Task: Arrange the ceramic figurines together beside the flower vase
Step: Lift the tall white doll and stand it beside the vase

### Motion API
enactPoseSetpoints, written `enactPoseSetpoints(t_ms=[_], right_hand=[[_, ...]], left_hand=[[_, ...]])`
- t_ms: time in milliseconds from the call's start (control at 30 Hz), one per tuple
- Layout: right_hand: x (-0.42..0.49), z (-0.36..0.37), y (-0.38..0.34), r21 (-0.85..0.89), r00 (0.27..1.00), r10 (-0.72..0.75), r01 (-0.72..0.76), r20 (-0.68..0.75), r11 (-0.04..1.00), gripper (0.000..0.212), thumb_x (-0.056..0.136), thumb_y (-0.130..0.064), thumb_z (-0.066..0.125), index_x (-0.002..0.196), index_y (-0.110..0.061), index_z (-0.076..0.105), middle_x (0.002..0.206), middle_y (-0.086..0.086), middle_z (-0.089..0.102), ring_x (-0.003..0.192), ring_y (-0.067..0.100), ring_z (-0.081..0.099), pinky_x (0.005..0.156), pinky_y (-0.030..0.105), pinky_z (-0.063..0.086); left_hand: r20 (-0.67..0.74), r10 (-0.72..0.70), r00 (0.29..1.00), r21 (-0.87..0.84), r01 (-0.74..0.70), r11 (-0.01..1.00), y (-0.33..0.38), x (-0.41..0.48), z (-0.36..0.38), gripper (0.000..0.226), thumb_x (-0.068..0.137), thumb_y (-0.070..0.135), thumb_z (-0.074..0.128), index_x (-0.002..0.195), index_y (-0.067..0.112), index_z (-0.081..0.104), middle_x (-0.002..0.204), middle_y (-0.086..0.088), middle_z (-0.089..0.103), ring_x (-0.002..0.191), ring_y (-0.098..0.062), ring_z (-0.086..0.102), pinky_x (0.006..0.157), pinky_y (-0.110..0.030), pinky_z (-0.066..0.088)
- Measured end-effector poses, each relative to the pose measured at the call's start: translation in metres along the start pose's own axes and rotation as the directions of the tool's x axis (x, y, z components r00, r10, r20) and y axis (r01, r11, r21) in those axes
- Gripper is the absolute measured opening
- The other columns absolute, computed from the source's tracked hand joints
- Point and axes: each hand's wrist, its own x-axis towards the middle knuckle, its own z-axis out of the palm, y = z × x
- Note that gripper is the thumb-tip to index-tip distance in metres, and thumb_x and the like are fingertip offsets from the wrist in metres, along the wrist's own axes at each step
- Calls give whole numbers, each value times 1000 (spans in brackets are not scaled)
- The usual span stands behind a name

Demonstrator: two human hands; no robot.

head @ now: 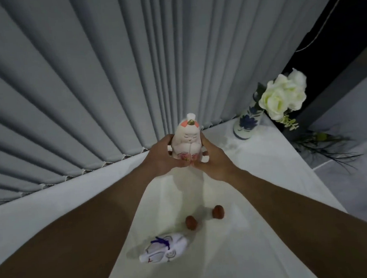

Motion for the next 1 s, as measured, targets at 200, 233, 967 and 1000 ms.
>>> enactPoseSetpoints(t_ms=[200,233,967,1000], right_hand=[[19,-57,47,-4,995,33,-33,-90,999,92,96,-35,73,163,-36,11,159,-3,49,139,25,53,107,31,45],[19,-60,48,-3,995,28,-28,-97,1000,90,97,-39,71,162,-40,9,158,-5,48,140,25,52,109,33,46],[15,-70,81,-7,951,120,-127,-286,992,84,100,-41,65,165,-22,14,165,6,39,148,27,42,120,48,40],[7,-64,82,8,946,133,-137,-297,991,80,100,-41,65,164,-24,19,163,5,39,145,27,44,118,49,42]], left_hand=[[47,27,999,55,-30,998,36,68,49,82,52,23,97,122,25,56,114,6,68,107,-20,67,89,-36,58],[38,39,999,65,-41,997,40,72,51,79,53,23,97,120,27,55,112,7,68,106,-19,67,86,-32,57],[-15,-45,999,292,47,955,50,82,86,88,65,35,89,136,11,41,133,-7,49,118,-23,53,83,-27,39],[-8,-80,997,348,78,934,45,73,86,89,67,38,87,137,10,39,135,-8,45,119,-23,51,83,-28,38]])
